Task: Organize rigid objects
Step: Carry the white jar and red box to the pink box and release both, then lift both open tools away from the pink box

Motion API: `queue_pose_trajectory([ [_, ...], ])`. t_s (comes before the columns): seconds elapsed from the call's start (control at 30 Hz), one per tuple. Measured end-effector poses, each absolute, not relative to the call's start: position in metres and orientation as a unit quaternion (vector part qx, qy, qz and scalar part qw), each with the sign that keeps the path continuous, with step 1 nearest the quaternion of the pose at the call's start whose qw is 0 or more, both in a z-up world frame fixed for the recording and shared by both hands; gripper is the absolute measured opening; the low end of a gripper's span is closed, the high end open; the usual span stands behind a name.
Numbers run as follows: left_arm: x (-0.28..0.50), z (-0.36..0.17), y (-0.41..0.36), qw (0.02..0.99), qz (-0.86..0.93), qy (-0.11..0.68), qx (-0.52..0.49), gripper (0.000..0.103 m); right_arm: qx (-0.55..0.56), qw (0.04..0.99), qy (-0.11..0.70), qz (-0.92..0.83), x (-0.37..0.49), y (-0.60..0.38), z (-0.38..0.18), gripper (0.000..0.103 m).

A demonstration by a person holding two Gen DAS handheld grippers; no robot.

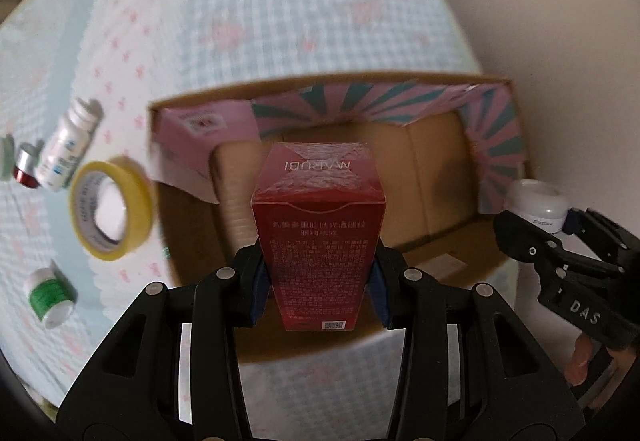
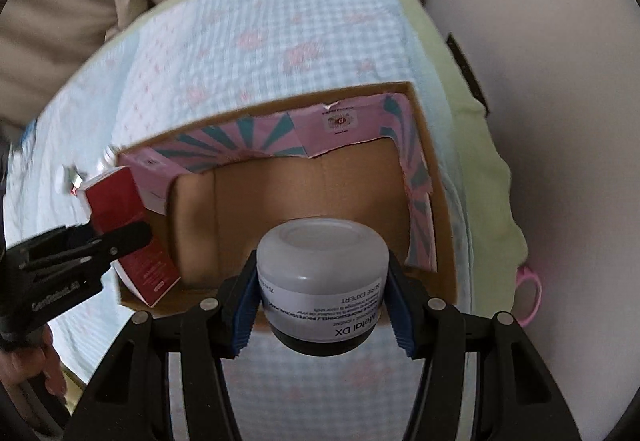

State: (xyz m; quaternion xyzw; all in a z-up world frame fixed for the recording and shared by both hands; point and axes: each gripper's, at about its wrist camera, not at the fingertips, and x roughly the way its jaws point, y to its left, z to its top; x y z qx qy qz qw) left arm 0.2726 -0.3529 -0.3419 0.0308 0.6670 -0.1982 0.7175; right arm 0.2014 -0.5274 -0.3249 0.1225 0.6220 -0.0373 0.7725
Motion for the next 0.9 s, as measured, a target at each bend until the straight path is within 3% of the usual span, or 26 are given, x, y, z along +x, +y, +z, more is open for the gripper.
queue_pose_trajectory([
  [0.37, 0.286, -0.381, -0.377, 0.702, -0.181, 0.685, 0.078, 0.04, 0.072, 0.756, 0.65, 0.01, 0.227, -0.531, -0.376, 0.052],
  [0.4, 0.287, -0.381, -0.38, 0.701, -0.182, 0.683, 0.091, 0.049, 0.072, 0.757, 0.65, 0.014, 0.228, -0.531, -0.376, 0.052],
  [0.43, 0.288, -0.381, -0.381, 0.7, -0.178, 0.683, 0.106, 0.079, 0.071, 0.755, 0.651, 0.017, 0.23, -0.532, -0.378, 0.052],
  [0.47, 0.288, -0.381, -0.383, 0.7, -0.174, 0.682, 0.12, 0.098, 0.068, 0.752, 0.656, 0.018, 0.231, -0.531, -0.382, 0.053],
  [0.5, 0.288, -0.38, -0.381, 0.702, -0.176, 0.679, 0.122, 0.103, 0.065, 0.748, 0.66, 0.018, 0.234, -0.531, -0.384, 0.058],
  [0.53, 0.286, -0.377, -0.375, 0.705, -0.182, 0.677, 0.11, 0.103, 0.066, 0.745, 0.663, 0.014, 0.235, -0.532, -0.386, 0.083],
  [0.6, 0.283, -0.376, -0.367, 0.704, -0.181, 0.68, 0.099, 0.103, 0.075, 0.753, 0.654, 0.001, 0.233, -0.537, -0.384, 0.1],
  [0.9, 0.264, -0.365, -0.344, 0.711, -0.188, 0.671, 0.097, 0.103, 0.122, 0.781, 0.612, -0.011, 0.214, -0.547, -0.363, 0.103],
])
